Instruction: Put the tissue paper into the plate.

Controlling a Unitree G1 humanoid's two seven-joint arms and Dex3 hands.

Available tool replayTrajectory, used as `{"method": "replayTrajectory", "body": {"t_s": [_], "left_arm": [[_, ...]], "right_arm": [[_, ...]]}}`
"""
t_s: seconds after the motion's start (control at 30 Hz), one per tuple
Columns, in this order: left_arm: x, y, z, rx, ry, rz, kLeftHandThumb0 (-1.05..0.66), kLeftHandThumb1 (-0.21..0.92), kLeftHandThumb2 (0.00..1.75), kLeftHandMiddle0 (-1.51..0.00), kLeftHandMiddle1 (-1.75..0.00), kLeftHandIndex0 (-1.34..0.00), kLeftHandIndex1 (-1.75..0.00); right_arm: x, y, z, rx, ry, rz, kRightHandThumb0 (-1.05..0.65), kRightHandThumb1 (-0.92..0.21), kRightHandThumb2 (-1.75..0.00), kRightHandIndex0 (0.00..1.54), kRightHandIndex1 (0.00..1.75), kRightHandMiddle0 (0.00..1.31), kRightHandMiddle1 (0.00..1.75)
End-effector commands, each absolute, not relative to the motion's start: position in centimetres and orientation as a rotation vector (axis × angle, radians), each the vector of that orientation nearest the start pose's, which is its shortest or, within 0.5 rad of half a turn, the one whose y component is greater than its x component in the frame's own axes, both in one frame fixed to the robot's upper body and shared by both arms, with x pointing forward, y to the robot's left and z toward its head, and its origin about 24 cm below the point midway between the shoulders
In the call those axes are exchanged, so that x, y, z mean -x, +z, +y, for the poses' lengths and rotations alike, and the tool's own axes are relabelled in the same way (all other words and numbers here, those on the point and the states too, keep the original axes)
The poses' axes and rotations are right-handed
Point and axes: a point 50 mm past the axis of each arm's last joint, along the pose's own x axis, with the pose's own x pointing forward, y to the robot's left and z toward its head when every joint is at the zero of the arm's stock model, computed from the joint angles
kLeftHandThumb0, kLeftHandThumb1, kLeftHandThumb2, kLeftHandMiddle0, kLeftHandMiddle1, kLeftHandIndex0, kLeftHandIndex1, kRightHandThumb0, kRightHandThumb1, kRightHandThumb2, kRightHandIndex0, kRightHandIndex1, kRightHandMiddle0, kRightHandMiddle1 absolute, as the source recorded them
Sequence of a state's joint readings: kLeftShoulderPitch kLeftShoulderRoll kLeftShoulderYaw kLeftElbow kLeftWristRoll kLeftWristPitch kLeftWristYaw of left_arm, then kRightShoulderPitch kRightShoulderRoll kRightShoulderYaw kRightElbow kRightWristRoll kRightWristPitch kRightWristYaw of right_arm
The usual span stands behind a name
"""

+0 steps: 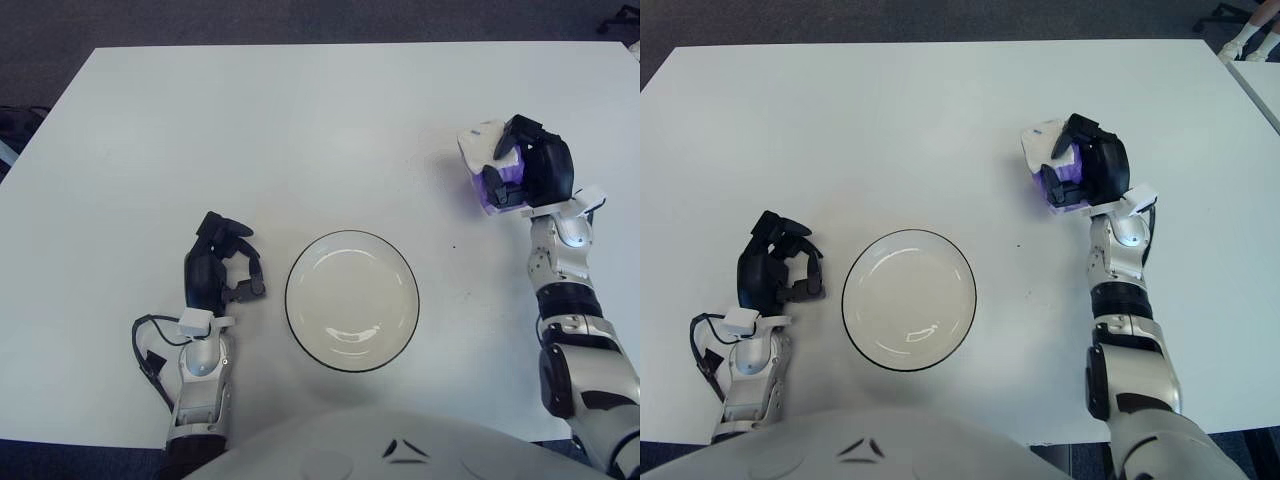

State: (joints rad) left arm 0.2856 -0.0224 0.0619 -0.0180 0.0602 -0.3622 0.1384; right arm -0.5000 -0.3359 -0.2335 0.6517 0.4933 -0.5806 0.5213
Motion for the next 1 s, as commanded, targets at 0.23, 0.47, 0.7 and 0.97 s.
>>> {"method": "replayTrajectory", "body": {"t_s": [0.23, 0.47, 0.7, 0.97], "left_arm": [[-17.7, -0.7, 18.4, -0.095, 0.282, 0.044, -0.01, 0.0, 1.69, -0.87, -1.75, -0.6, -1.73], [-17.9, -0.8, 18.3, -0.09, 0.28, 0.045, -0.01, 0.01, 1.68, -0.86, -1.75, -0.59, -1.73], [-18.1, -0.8, 18.3, -0.092, 0.28, 0.047, -0.01, 0.03, 1.66, -0.85, -1.75, -0.57, -1.74], [-18.2, -0.8, 18.2, -0.093, 0.284, 0.042, -0.01, 0.04, 1.65, -0.84, -1.75, -0.57, -1.74]], "right_arm": [[-32.1, 15.8, -22.7, -0.18, 0.185, -0.701, -0.05, 0.03, -1.75, 1.45, 1.75, 1.3, 1.75], [-32.1, 16.1, -21.1, -0.182, 0.25, -0.73, -0.06, 0.06, -1.75, 1.43, 1.75, 1.29, 1.75], [-31.8, 18.9, -19.2, -0.12, 0.535, -0.784, -0.03, 0.08, -1.71, 1.07, 1.61, 0.86, 1.75], [-32.4, 18.7, -17.9, -0.38, 1.131, -0.636, -0.01, 0.0, -1.58, 0.93, 1.47, 0.65, 1.75]]}}
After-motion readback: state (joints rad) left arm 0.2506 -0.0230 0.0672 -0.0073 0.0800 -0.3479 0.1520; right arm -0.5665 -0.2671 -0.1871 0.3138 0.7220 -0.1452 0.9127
